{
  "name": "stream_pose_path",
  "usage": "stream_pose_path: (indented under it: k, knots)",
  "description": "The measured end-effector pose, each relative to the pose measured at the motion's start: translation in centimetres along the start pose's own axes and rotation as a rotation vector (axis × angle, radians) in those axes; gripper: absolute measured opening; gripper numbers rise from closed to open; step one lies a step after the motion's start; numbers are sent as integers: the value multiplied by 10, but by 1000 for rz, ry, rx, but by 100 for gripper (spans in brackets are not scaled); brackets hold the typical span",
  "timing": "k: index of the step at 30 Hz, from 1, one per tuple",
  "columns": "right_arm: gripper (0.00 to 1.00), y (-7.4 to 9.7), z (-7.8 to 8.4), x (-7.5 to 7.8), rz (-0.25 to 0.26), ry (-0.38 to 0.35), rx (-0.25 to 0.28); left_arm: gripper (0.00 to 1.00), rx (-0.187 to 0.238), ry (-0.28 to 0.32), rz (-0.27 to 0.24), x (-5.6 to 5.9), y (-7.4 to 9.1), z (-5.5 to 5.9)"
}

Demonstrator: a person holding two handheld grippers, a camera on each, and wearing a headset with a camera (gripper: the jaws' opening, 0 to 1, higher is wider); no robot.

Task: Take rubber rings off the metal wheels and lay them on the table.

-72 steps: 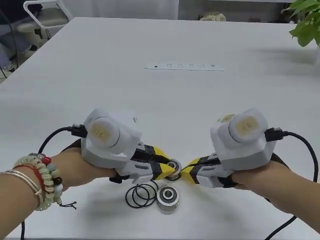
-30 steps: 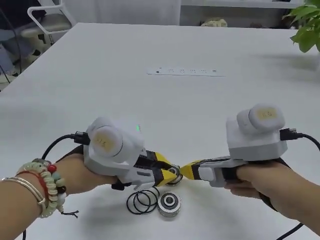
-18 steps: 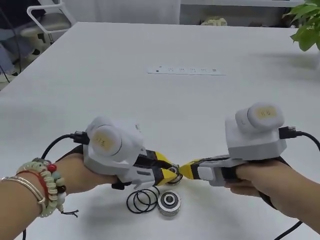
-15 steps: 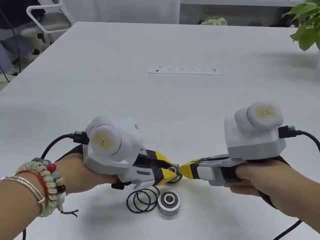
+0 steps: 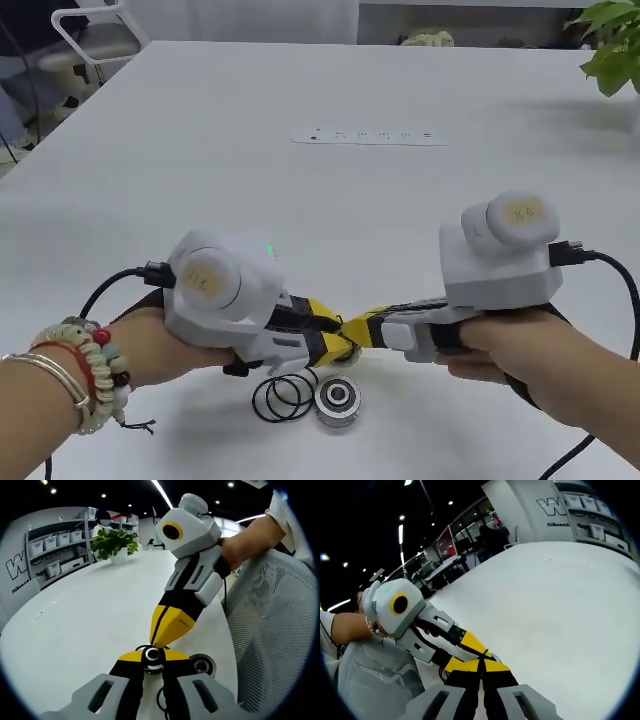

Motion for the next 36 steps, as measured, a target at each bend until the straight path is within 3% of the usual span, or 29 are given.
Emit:
stream_pose_path:
  k: [7, 15, 19, 22, 30, 36]
  knots:
    - [0, 0, 6, 8, 28, -31, -23, 8, -41, -13, 13, 0, 1, -1]
    - [0, 1, 4, 6, 27, -28, -17, 24, -33, -16, 48, 4, 15, -17]
    - [0, 2, 2, 7, 27, -29, -9, 47, -13, 22, 80, 11, 28, -29]
    - [0, 2, 0, 7, 22, -34, -1, 60, -6, 9, 97, 19, 38, -37]
    - [0, 3, -4, 4, 10, -26, 10, 72, 16, -35, 59, 27, 73, -58]
    - [0, 4, -5, 4, 5, -17, 11, 78, 34, -67, 11, 34, 96, -64]
Point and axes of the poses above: the centre of the closed fingertips' face, and the gripper's own axes: y roughly backward along the fingers, x roughly to its right, z roughly out of its underside, the point moved 3 cm from there along y, roughly backward along the fingers, and after that the axes turned 14 degrees about z, right-handed, at the moved point
